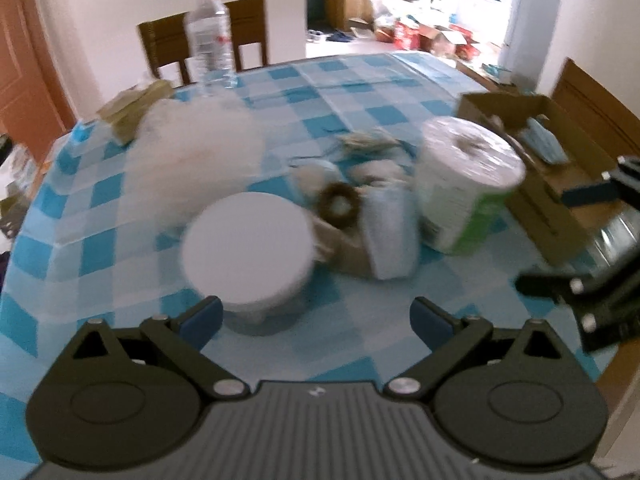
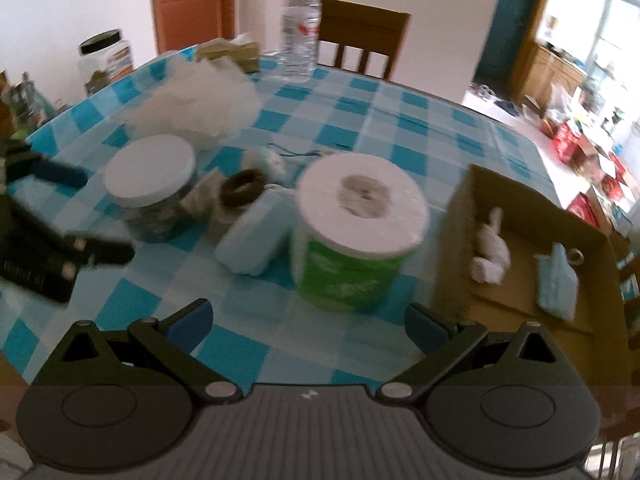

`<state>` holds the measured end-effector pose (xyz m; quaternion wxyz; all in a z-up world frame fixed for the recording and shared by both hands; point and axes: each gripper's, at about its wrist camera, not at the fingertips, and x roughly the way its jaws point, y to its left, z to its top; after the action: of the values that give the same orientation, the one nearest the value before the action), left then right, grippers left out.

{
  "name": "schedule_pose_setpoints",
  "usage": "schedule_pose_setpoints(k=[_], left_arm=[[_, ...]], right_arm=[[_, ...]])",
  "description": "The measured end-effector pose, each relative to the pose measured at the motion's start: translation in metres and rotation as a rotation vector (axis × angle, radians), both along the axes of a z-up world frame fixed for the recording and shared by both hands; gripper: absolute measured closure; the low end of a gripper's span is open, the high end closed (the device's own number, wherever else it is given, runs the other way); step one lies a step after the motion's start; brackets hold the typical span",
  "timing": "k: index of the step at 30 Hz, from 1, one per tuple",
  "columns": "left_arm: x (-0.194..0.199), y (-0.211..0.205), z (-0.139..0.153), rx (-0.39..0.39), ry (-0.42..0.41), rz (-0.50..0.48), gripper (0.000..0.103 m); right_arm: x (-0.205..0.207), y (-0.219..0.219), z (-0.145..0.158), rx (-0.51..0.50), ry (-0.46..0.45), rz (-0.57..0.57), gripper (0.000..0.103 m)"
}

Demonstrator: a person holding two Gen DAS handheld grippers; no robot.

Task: Organize soft objects
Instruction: 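Withdraw both tools from the box back over the table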

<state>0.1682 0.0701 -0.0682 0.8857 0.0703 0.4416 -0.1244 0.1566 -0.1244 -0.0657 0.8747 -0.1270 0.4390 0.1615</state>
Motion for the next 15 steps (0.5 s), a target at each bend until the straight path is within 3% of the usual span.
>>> schedule_pose_setpoints(k=[7,15], left_arm=[[0.037,0.044,0.011,0.015,-0.013,0.1,0.003],[0.091,0.071,0.019,-0.005,-0.028,0.099,0.003]], right_arm=[[0.005,0.035,-0.002,-0.011,0.003,0.117,0.0],[0.013,0.058,-0.003,-0.002,-0.002,0.194,0.0]])
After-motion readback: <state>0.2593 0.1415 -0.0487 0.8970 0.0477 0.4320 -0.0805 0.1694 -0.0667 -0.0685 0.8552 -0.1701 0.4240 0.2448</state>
